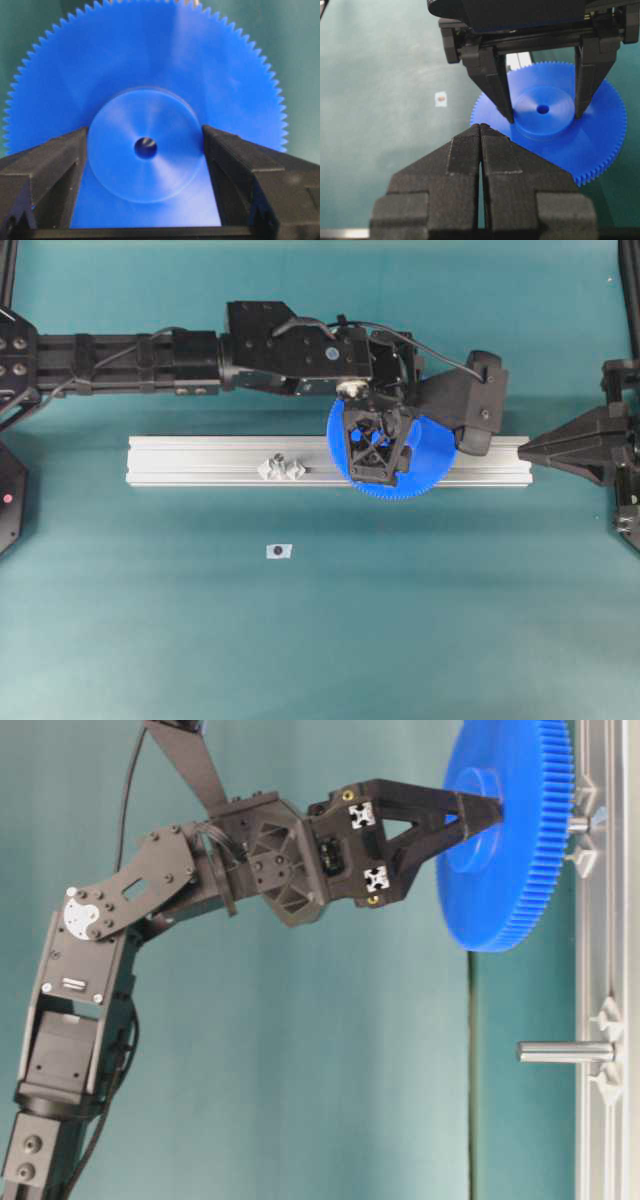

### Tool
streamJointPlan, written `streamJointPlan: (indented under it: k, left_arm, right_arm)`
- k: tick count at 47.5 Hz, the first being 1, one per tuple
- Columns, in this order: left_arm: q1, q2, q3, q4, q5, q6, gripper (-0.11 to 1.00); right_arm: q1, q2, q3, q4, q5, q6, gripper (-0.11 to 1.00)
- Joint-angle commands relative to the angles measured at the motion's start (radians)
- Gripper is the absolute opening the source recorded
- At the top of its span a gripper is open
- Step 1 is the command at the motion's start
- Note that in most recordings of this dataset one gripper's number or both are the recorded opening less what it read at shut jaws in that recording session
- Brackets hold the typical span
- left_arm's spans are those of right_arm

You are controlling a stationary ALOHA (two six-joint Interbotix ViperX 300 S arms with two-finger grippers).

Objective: Insert the large gear onto the shaft.
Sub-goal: 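Carry the gear over the right shaft and align its bore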

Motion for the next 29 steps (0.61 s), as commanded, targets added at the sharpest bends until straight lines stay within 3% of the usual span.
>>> streamJointPlan:
  k: [1, 29]
  left_arm:
    - [0.002, -0.025, -0.032, -0.003, -0.015, -0.002, 0.76]
    - [0.058, -0.035, -0.021, 0.0, 0.003, 0.0, 0.76]
  right_arm:
    - [0.0, 0.005, -0.006, -0.002, -0.008, 0.009, 0.0]
    - [0.0, 0.005, -0.003, -0.002, -0.012, 0.011, 0.0]
